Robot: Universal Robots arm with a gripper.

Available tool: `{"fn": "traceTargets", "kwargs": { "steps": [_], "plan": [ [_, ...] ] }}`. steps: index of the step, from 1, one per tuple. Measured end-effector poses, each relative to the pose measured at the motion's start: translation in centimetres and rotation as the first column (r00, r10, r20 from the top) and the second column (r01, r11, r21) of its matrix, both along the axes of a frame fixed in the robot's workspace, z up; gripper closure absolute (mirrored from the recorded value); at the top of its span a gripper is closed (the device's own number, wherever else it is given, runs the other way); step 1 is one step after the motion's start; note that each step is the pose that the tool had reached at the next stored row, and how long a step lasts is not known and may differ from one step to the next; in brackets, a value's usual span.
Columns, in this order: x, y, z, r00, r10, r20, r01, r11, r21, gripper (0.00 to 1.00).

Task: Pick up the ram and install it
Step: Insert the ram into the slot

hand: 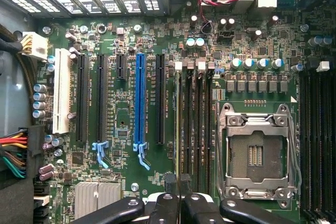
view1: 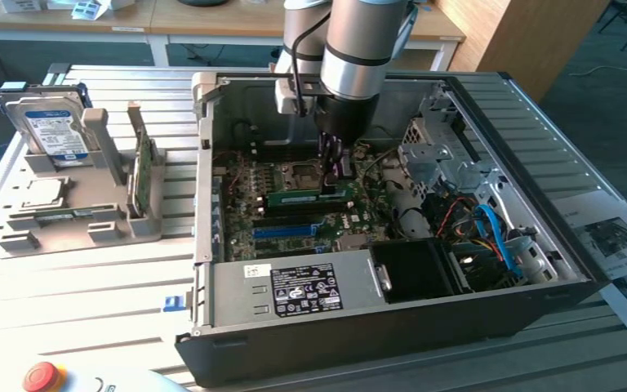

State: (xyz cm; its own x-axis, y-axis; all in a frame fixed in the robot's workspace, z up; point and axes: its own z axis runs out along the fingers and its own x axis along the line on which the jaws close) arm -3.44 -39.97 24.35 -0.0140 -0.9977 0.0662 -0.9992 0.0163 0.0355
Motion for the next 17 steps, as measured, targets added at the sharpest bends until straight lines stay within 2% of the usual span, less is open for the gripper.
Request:
{"fn": "traceTargets", "kwargs": {
  "steps": [8, 17],
  "plan": [
    [-0.03, 0.00, 0.01, 0.9998, -0.021, 0.0000, 0.021, 0.9998, -0.0001, 0.88],
    [-0.05, 0.00, 0.00, 0.9998, -0.020, 0.0000, 0.020, 0.9998, -0.0001, 0.88]
  ]
}}
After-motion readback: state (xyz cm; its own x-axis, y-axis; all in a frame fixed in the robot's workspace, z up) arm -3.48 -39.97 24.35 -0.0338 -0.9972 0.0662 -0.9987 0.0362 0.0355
